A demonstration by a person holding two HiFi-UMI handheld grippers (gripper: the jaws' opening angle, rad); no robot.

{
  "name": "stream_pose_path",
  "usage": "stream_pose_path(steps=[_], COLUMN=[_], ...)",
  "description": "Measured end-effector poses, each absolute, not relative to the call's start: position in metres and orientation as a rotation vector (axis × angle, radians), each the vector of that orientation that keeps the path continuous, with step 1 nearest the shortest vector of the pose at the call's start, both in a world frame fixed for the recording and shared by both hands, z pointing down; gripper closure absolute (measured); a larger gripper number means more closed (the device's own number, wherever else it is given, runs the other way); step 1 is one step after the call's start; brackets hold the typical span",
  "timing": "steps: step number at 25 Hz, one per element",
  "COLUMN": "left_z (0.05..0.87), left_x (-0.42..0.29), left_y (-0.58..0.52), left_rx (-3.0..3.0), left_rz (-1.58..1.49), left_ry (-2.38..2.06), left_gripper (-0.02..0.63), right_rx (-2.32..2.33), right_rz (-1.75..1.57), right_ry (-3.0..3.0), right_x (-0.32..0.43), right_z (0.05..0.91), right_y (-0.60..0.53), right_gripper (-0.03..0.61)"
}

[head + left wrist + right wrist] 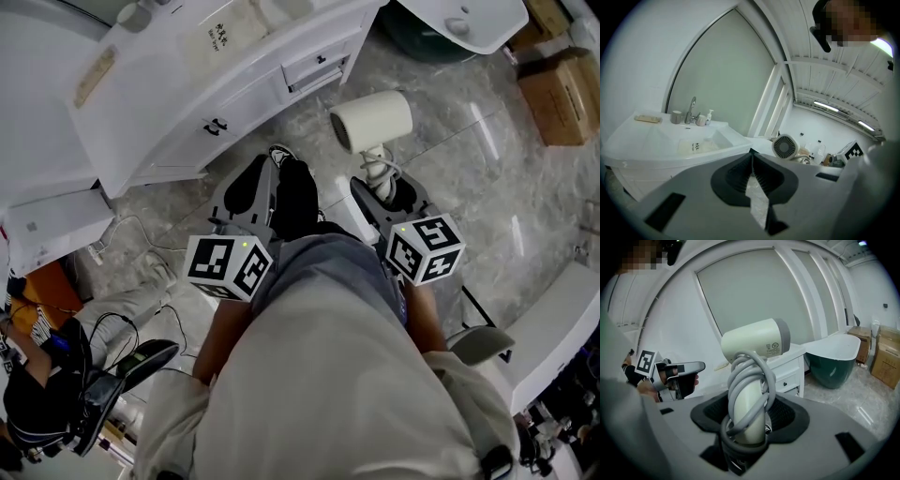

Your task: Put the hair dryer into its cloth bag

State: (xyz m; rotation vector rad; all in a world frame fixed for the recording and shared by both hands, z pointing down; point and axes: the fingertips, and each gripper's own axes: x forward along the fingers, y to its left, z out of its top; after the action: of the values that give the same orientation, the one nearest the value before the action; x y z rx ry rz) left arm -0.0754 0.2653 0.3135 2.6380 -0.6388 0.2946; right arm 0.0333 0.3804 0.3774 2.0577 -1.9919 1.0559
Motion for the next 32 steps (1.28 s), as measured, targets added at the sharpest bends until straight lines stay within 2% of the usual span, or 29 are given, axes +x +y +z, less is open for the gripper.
stream_pose_path(steps=[32], left_z=[0.297], left_x=[-0.018], left_y=[0.019], left_rx=[2.587], left_rz=[0.189], left_ry=[-0.716], left_gripper=[0.606], right_rx=[1.891], right_rz=[1.082], right_ry=[-2.068], right_x=[0.099], right_z=[0.353], right_y=[0.122], right_gripper=[0.333])
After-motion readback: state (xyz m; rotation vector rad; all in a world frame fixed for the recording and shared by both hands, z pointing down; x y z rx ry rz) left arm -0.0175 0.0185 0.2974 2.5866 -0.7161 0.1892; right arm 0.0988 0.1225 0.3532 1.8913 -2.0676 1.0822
